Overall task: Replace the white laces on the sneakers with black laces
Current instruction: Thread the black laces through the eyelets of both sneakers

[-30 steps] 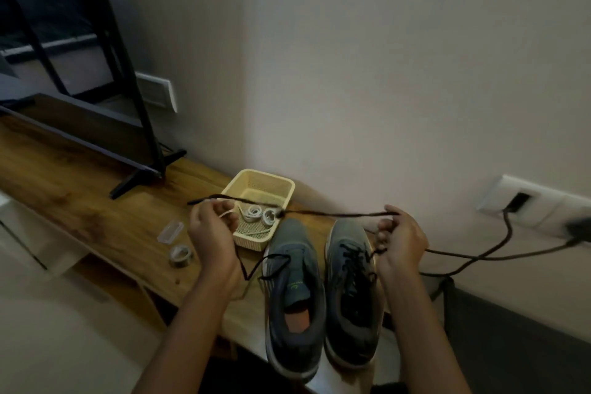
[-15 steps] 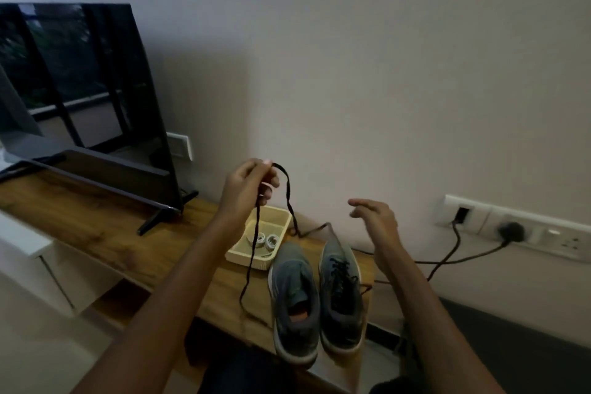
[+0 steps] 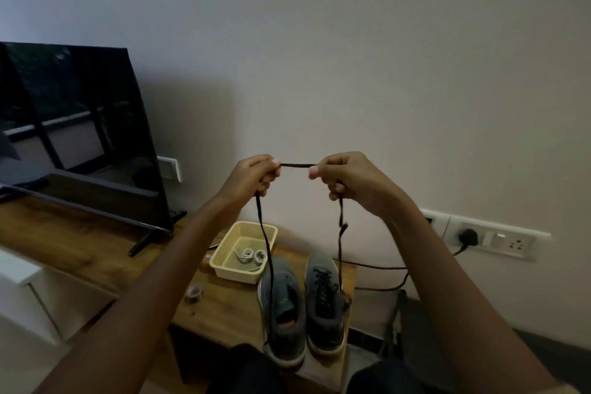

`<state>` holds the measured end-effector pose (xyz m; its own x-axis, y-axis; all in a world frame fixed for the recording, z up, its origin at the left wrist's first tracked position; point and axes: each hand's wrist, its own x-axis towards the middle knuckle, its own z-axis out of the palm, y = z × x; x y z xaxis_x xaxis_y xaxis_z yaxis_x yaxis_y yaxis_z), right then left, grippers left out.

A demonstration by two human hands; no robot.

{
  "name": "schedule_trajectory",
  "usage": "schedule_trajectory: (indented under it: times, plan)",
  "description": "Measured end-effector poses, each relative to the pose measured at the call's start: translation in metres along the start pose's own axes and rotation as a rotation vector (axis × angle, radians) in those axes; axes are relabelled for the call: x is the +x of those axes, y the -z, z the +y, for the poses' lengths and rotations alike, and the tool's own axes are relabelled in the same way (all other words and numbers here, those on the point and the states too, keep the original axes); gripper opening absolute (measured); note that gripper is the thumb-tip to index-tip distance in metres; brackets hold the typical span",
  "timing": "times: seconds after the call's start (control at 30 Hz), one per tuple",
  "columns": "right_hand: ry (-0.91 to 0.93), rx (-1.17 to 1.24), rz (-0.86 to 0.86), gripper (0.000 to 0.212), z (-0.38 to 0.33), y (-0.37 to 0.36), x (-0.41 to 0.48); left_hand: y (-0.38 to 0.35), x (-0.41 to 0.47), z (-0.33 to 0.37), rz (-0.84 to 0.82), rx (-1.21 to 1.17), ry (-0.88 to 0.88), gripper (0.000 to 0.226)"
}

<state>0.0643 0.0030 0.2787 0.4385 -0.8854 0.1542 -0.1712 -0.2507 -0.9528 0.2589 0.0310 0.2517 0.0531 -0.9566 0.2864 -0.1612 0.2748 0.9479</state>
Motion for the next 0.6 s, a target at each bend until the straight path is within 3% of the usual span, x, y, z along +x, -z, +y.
schedule_trajectory:
  times: [0.13, 0.27, 0.37, 0.5, 0.6]
  plan:
    - [-0.067, 0.209, -0.014, 0.018, -0.003, 0.036, -0.003, 0.029, -0.003, -0.017, 0.089, -0.191, 0.099, 0.031]
    - [-0.188, 0.218, -0.081, 0.029, 0.016, 0.057, -0.005, 0.052, -0.009, -0.039, 0.339, -0.332, 0.181, 0.032]
    - [-0.233, 0.214, -0.043, 0.026, 0.038, 0.062, -0.005, 0.065, -0.007, -0.045, 0.524, -0.601, 0.221, 0.034]
    - [-0.329, 0.353, 0.045, 0.028, 0.070, 0.067, -0.005, 0.078, -0.001, -0.041, 0.583, -0.936, 0.216, 0.033]
    - [-0.320, 0.051, 0.171, 0.027, 0.087, 0.058, -0.007, 0.070, 0.008, -0.032, 0.510, -0.866, 0.155, 0.033]
